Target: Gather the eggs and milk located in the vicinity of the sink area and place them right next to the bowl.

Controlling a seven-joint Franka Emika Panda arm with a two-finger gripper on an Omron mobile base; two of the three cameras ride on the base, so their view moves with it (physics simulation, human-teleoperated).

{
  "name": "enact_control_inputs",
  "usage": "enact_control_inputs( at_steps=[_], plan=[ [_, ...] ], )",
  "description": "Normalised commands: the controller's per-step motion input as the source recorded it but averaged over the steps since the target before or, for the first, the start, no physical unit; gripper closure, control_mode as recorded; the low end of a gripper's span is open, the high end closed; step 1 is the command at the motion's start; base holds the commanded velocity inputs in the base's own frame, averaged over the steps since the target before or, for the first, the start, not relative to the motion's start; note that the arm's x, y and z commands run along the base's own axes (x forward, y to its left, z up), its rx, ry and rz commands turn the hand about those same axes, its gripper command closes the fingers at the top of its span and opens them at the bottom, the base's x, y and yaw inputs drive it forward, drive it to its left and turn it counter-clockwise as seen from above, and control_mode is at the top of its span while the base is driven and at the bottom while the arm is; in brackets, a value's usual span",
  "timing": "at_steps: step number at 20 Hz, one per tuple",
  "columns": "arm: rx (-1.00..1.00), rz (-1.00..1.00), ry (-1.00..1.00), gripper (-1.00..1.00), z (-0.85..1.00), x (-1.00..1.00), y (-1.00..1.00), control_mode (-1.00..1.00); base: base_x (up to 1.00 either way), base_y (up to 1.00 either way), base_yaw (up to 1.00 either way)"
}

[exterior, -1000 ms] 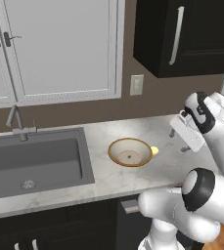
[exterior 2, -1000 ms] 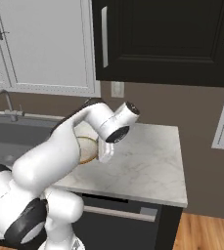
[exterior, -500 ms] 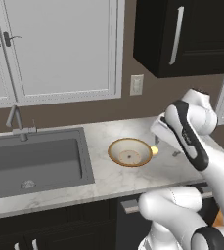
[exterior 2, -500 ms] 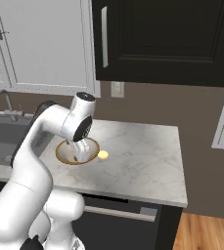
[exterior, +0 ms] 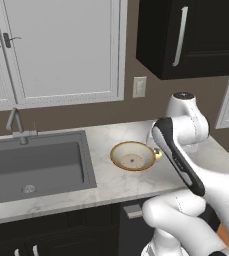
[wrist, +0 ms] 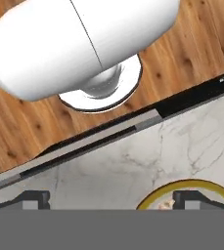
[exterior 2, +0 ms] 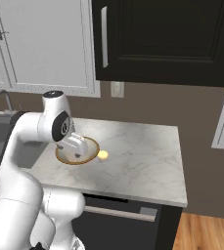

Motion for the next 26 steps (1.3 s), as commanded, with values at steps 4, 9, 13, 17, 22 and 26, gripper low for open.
enact_control_inputs(
  at_steps=[4, 9, 13, 17, 22, 26],
  plan=[
    [-0.18, 0.45, 0.00, -1.00, 0.23, -0.01, 0.32, -1.00, 0.00, 0.00, 0.00],
    [0.03, 0.26, -0.01, -1.00, 0.16, -0.03, 0.09, -1.00, 0.00, 0.00, 0.00],
    [0.12, 0.14, -0.01, -1.00, 0.00, -0.02, 0.00, -1.00, 0.00, 0.00, 0.00],
    [0.00, 0.02, 0.00, -1.00, 0.00, 0.00, 0.00, -1.00, 0.00, 0.00, 0.00],
    [0.00, 0.00, 0.00, -1.00, 0.00, 0.00, 0.02, -1.00, 0.00, 0.00, 0.00],
    [0.02, 0.00, 0.00, -1.00, -0.09, 0.00, 0.41, -1.00, 0.00, 0.00, 0.00]
  ],
)
